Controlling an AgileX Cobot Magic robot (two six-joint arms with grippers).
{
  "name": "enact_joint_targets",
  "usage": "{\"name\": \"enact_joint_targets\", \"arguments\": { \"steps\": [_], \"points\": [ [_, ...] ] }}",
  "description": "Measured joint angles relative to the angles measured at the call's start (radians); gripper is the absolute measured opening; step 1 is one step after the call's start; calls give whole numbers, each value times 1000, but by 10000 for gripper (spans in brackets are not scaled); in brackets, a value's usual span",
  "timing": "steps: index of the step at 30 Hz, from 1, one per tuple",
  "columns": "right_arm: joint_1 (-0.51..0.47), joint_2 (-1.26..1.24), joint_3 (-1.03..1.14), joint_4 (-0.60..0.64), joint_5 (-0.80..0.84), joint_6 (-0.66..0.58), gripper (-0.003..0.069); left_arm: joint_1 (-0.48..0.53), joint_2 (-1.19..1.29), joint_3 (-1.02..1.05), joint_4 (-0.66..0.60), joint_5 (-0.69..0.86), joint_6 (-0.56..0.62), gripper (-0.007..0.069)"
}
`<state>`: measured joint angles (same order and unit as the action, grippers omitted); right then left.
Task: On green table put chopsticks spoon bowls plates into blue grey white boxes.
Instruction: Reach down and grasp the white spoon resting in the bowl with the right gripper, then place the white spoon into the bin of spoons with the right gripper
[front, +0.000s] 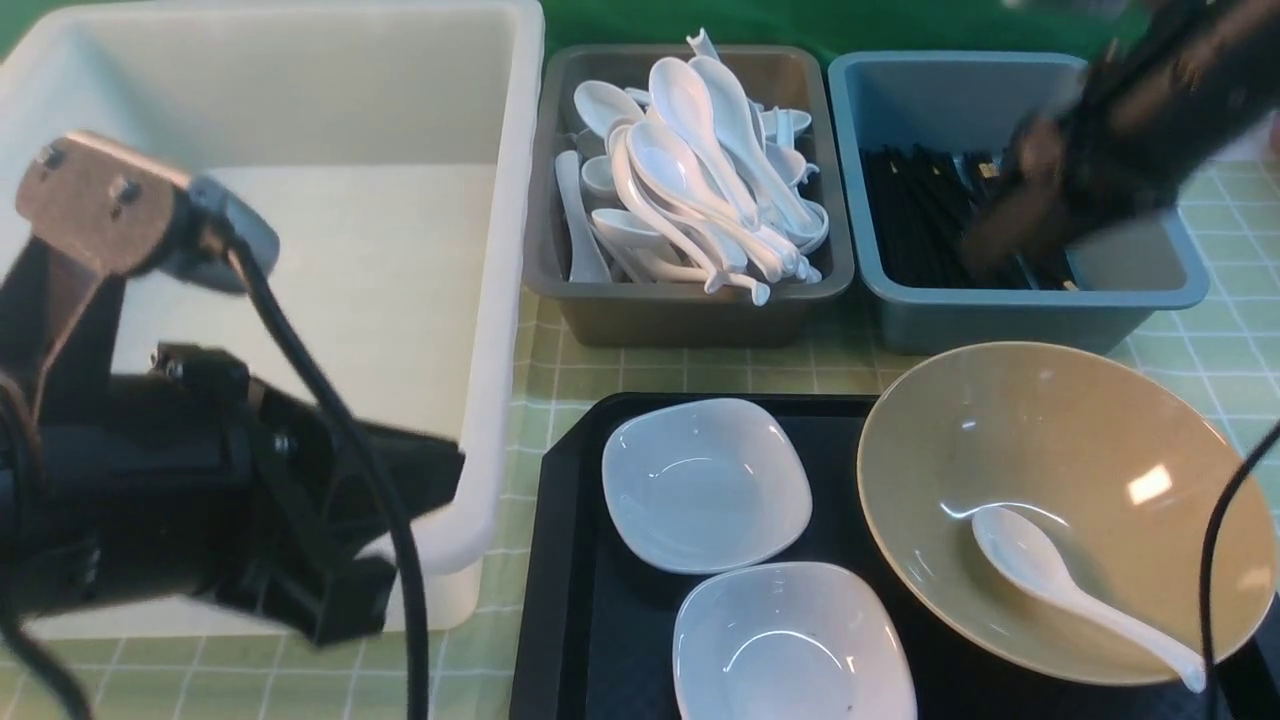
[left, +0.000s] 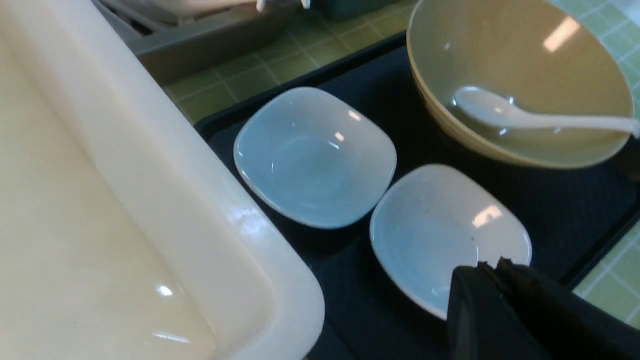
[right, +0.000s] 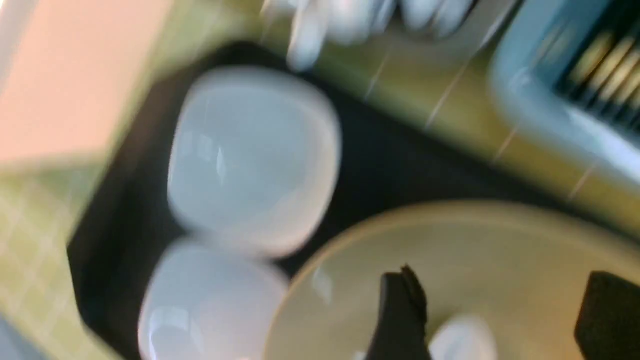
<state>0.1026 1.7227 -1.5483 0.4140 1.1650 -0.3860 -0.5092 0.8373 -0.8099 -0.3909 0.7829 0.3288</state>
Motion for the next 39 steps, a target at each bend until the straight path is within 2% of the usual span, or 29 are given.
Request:
{"name": "enact_joint_targets", "arguments": {
  "steps": [2,3,7,11,17,20,23,24,25,29,33,36,38,39],
  "points": [
    [30,-36,77,-55,0,19,456,0,-15,0,2,26,8,0],
    [61,-78,169,-133,0,53,456,0,-34,0,4,51,16,0],
    [111,-119,317,-243,-8,95,456,0,-73,0,5,84,20,0],
    [126,-103,436,-267,-116,99,456,0,-93,0,6,92,20,0],
    [126,-19,480,-284,-134,98,440,0,-94,0,6,109,22,0],
    [126,-4,480,-284,-138,98,354,0,-94,0,6,122,22,0],
    [126,-4,466,-285,-134,99,180,0,-94,0,6,122,24,0],
    [126,-4,454,-285,-128,99,153,0,-94,0,6,123,25,0],
    [126,-4,438,-285,-127,98,159,0,-94,0,6,124,27,0],
    [126,-4,354,-279,-97,96,165,0,-94,0,8,97,29,0],
    [126,-4,220,-243,-67,97,165,0,-94,0,9,-36,30,0],
    [128,2,122,-121,-94,71,165,0,-94,0,9,-113,30,0],
    [150,40,-12,3,-156,39,165,0,-92,0,9,-160,30,0],
    [161,65,-64,27,-182,35,165,0,-91,0,10,-172,30,0]
  ]
}}
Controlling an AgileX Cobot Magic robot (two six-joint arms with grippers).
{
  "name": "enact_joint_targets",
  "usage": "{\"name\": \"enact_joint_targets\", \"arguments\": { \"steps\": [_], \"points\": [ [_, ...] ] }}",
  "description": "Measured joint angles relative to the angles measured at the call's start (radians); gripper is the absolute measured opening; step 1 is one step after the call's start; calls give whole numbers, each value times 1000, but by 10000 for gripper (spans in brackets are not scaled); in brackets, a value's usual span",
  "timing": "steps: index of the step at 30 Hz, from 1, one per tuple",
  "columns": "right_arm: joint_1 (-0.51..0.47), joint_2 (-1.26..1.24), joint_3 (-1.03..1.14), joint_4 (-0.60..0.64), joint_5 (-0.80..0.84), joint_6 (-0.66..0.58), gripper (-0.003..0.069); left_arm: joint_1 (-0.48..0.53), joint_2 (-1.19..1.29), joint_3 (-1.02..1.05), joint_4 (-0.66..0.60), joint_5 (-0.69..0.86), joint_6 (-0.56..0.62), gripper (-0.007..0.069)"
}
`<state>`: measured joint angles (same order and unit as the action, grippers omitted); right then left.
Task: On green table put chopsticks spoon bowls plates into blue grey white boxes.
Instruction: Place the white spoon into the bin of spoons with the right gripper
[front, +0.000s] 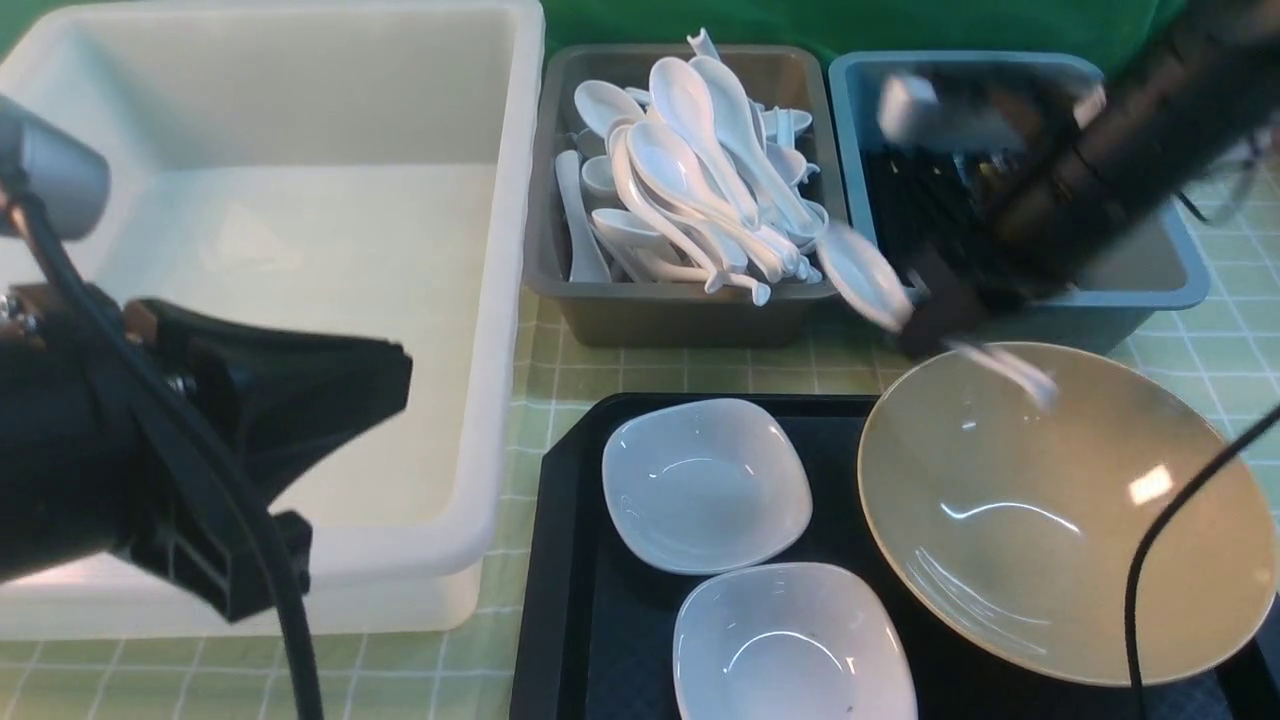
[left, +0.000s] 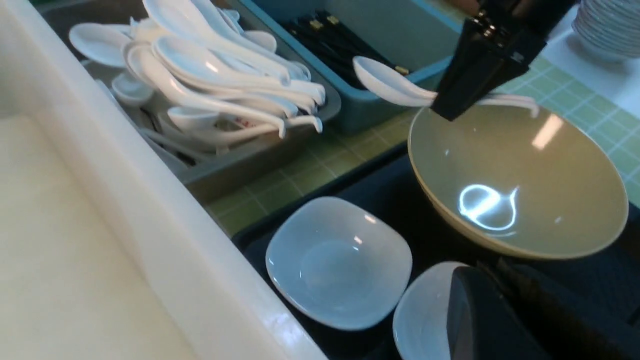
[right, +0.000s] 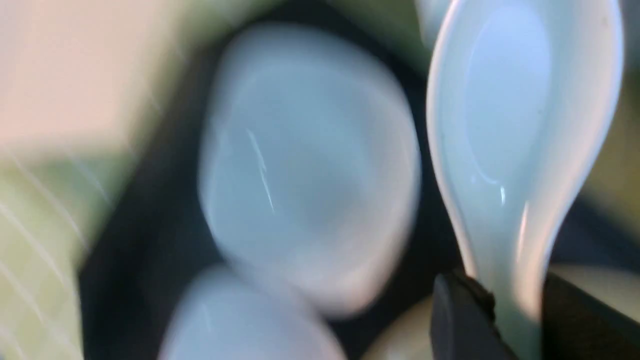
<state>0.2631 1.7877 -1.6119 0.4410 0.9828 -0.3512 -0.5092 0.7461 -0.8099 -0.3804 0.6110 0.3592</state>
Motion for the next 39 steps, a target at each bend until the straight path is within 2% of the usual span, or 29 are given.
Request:
{"name": "enact_joint_targets", "arguments": {
  "steps": [10,17,22,26,30,35,39],
  "points": [
    [22,402,-543,41,-189,42,165,0,43,0,44,-51,0,0],
    [16,605,-768,39,-208,115,165,0,59,0,47,-51,0,0],
    [16,612,-789,36,-198,121,206,0,60,0,48,-47,0,0],
    [16,595,-790,22,-167,121,310,0,60,0,48,-47,0,0],
    [16,542,-790,-6,-120,121,356,0,60,0,48,-47,0,0],
    [10,434,-790,-43,20,121,363,0,60,0,52,-45,-5,0],
    [7,319,-790,-111,138,147,351,0,60,0,39,-7,-54,0]
  ]
}}
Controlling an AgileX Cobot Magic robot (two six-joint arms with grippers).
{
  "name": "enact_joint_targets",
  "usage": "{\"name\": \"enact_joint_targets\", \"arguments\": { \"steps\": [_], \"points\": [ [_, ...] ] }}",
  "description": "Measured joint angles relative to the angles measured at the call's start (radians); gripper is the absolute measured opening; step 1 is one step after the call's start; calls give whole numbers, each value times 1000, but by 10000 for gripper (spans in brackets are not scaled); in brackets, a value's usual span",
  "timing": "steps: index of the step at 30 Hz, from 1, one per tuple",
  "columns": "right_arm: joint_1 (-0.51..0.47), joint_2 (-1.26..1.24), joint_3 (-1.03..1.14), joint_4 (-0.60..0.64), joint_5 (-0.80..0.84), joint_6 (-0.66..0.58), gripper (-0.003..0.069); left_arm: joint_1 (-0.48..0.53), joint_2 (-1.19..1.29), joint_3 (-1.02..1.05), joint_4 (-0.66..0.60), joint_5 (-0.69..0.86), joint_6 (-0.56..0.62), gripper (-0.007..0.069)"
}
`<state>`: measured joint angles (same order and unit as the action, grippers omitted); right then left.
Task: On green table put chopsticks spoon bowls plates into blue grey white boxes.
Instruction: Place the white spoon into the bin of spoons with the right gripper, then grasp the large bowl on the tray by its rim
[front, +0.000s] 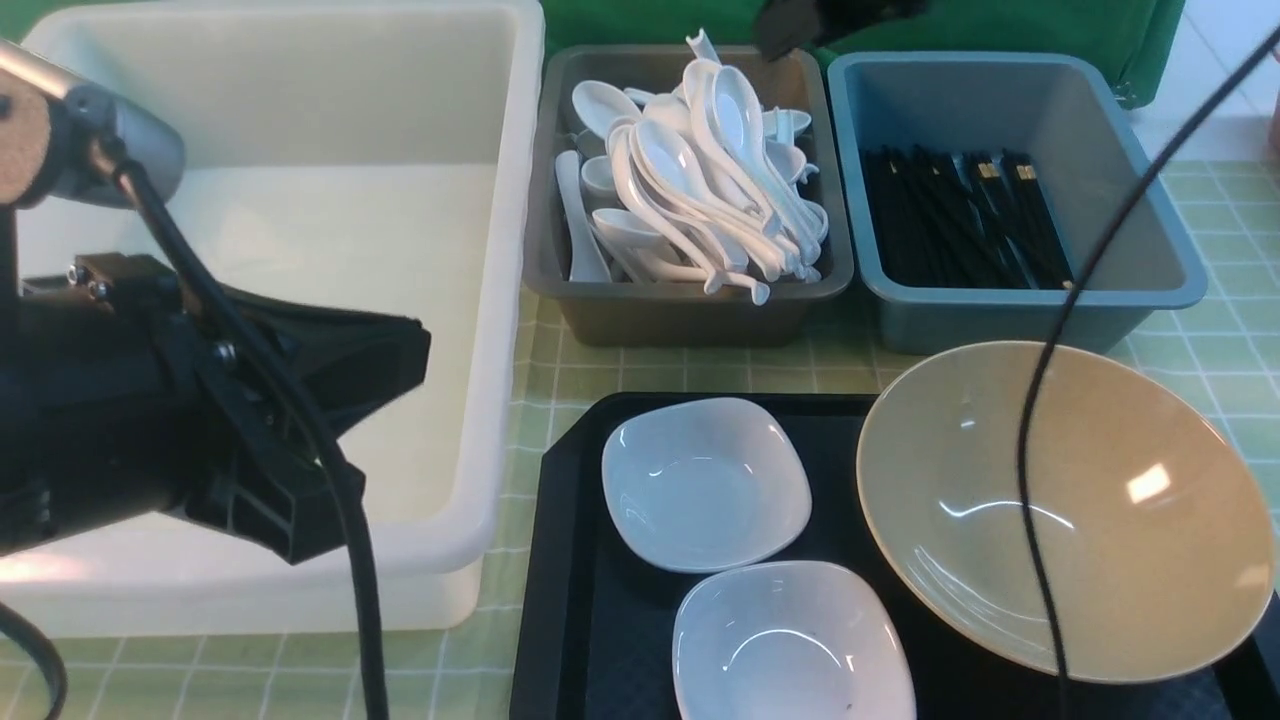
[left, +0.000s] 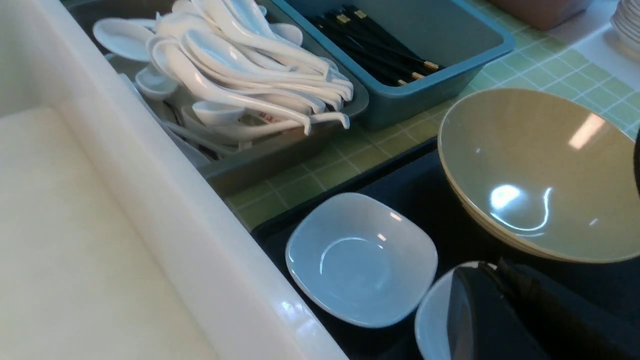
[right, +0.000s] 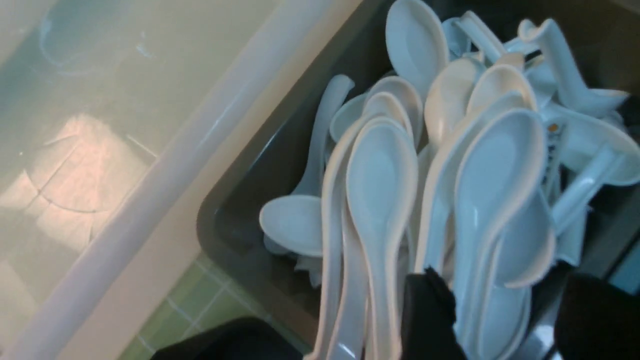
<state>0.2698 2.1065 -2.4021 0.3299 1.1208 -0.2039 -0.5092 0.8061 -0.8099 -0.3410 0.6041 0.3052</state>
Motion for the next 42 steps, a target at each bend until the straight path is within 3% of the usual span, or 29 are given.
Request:
{"name": "enact_joint_targets", "arguments": {
  "steps": [4,10,17,23,29,34,40,42],
  "points": [
    [8,-119,40,-32,43,1,314,0,0,0,-1,68,-54,0],
    [87,-341,239,-159,48,-5,198,0,0,0,-1,117,-79,0],
    [95,-691,766,-223,-18,-71,77,0,31,0,41,113,-79,1],
    [57,-1051,1244,-198,-191,-88,22,0,174,-20,-4,79,-83,2],
    [57,-1274,1477,-76,-228,-99,21,-8,380,-192,-76,102,-56,39],
    [57,-1359,1550,-31,-223,-90,21,-90,644,-426,-106,198,-13,169],
    [57,-1371,1554,-24,-210,-80,21,-141,1047,-748,-104,357,-45,490],
    [57,-1371,1554,-24,-203,-80,21,-141,1131,-831,-100,397,-45,561]
  ]
}}
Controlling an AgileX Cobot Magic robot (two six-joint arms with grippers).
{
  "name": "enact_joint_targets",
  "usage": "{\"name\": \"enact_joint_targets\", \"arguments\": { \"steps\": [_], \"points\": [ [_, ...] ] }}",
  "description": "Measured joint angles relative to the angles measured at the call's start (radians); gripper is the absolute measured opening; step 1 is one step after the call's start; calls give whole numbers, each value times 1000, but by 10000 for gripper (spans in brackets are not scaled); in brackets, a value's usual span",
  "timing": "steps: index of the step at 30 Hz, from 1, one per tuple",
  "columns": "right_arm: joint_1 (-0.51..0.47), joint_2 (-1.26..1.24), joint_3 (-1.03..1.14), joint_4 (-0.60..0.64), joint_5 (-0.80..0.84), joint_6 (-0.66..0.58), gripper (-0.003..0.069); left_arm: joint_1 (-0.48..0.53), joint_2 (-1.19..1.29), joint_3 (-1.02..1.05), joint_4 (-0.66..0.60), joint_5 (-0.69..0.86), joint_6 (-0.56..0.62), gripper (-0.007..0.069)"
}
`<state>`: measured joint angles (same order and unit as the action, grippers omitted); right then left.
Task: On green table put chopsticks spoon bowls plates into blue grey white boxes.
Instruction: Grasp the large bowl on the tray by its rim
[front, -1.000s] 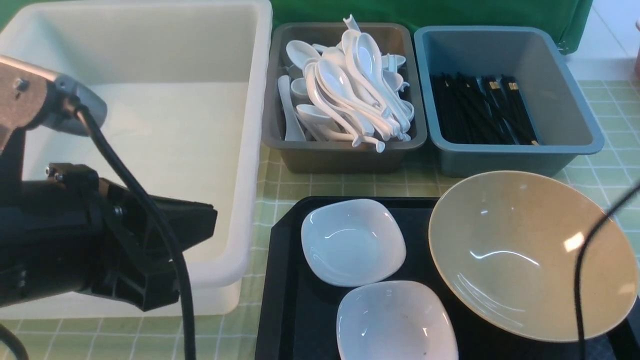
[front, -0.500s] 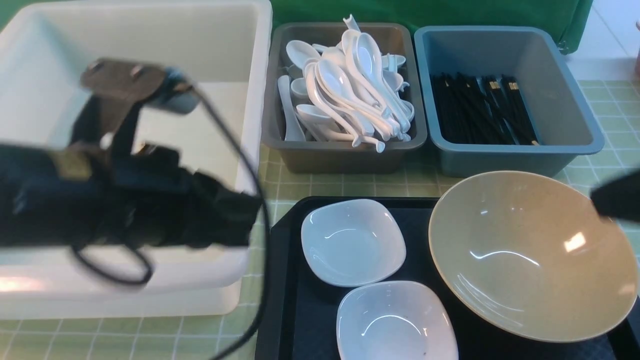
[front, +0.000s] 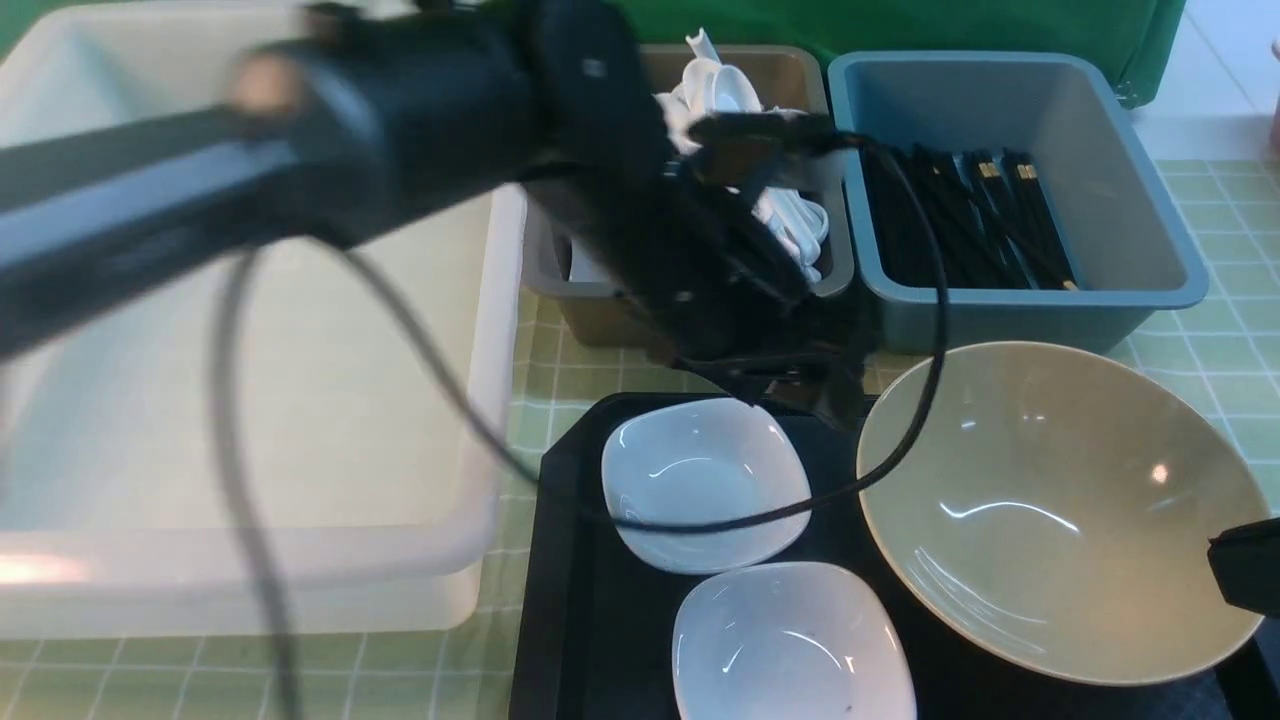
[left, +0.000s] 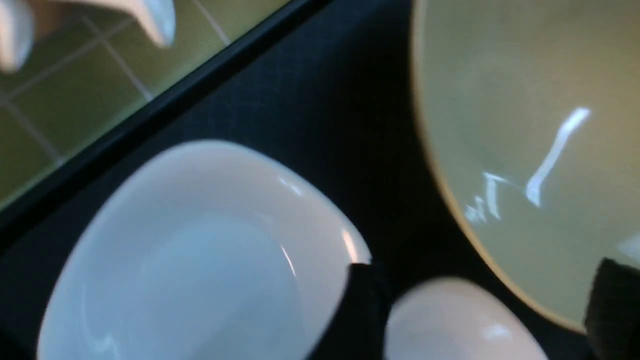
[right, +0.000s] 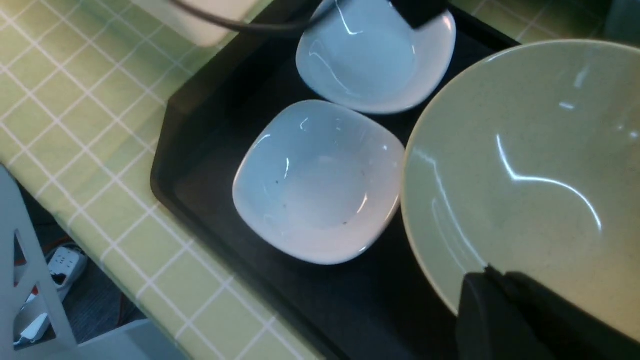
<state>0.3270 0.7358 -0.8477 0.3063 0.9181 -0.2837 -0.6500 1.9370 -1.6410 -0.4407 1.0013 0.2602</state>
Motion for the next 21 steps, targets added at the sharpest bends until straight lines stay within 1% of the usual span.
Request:
{"name": "enact_joint_targets", "arguments": {
  "steps": [2,4,5,6,9,10,11,12,13,14,15,16,18,21],
  "points": [
    [0,0,0,-1,8,0,21,0,98,-109,1,51,1,629],
    [0,0,0,-1,9,0,22,0,136,-152,-4,70,1,641],
    [0,0,0,-9,12,0,22,0,189,-210,-20,95,3,650],
    [0,0,0,-11,12,0,22,0,201,-222,-22,98,3,649],
    [0,0,0,-44,24,4,25,0,274,-275,-84,120,43,642],
    [0,0,0,-50,27,9,26,0,286,-277,-100,121,61,627],
    [0,0,0,-59,28,18,26,0,297,-277,-116,122,82,598],
    [0,0,0,-69,30,25,27,0,313,-279,-145,132,122,549],
    [0,0,0,-76,31,27,27,0,322,-281,-165,141,150,496],
    [0,0,0,-79,31,27,29,0,329,-282,-181,151,173,415],
    [0,0,0,-80,31,27,29,0,329,-282,-183,153,176,400],
    [0,0,1,-80,31,28,31,0,334,-284,-193,158,190,335],
    [0,0,1,-82,31,28,36,0,337,-286,-200,162,205,116],
    [0,0,1,-82,31,28,38,0,339,-288,-208,154,204,29]
  ]
}}
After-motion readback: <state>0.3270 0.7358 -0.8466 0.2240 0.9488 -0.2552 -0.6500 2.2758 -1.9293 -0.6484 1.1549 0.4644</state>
